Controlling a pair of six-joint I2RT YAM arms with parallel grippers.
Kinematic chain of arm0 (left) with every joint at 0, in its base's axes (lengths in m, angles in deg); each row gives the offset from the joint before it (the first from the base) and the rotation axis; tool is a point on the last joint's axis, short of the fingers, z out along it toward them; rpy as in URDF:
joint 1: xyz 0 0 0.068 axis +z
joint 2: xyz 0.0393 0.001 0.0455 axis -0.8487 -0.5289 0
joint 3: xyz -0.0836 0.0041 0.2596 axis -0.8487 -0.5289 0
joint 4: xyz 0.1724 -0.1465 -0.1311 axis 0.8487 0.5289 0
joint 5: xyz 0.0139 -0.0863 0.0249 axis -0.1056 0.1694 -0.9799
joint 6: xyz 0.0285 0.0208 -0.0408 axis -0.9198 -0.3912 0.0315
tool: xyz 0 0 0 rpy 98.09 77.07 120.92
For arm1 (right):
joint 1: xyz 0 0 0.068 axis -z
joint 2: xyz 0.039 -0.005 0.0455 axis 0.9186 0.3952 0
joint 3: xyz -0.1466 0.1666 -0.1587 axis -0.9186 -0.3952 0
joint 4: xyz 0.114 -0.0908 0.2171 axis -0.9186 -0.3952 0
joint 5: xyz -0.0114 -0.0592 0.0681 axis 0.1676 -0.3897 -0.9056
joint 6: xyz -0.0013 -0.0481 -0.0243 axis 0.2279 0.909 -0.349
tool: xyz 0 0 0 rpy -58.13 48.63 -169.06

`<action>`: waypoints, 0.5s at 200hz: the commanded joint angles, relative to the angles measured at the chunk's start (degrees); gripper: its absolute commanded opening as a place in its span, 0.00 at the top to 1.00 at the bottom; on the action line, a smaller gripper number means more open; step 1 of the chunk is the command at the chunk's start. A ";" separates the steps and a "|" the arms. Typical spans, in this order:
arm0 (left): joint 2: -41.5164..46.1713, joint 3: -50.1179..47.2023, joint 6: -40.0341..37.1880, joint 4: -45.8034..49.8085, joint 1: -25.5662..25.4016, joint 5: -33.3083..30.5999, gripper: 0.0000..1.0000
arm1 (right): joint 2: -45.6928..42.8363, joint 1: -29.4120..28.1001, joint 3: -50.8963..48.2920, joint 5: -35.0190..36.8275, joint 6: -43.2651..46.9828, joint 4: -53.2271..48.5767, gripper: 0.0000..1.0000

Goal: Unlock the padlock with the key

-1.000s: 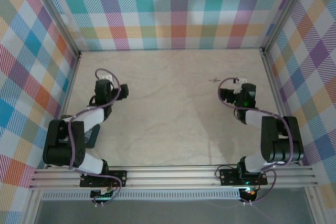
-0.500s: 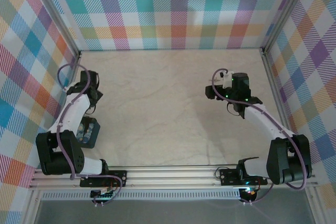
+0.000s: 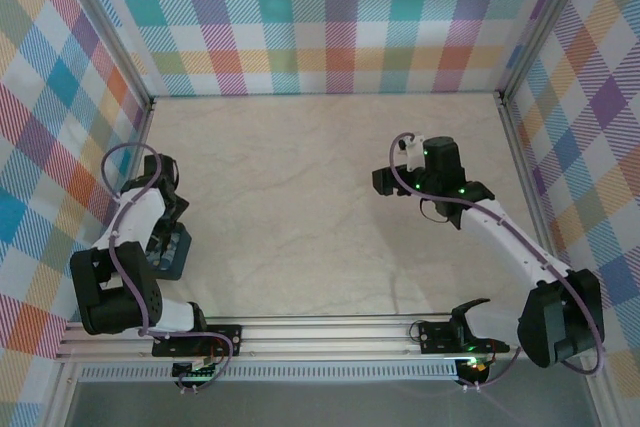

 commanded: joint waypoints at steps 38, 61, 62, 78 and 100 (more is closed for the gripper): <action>-20.26 11.34 -9.14 -9.47 -24.84 20.52 0.09 | 1.15 -1.90 4.69 -3.56 -7.22 -2.78 0.13; -25.62 16.72 -9.79 -8.14 -31.10 20.58 0.10 | 2.63 -2.01 4.37 -3.09 -7.40 -3.65 0.13; -25.77 16.82 -9.70 -8.14 -31.28 20.77 0.10 | 2.71 -1.96 4.35 -3.10 -7.36 -3.68 0.13; -27.15 19.60 -9.44 -7.84 -33.36 23.93 0.10 | 3.38 -1.97 4.03 -2.95 -7.53 -4.54 0.13; -25.11 24.14 -10.47 -6.09 -34.92 25.78 0.09 | 3.63 -2.05 3.20 -3.90 -8.62 -3.76 0.13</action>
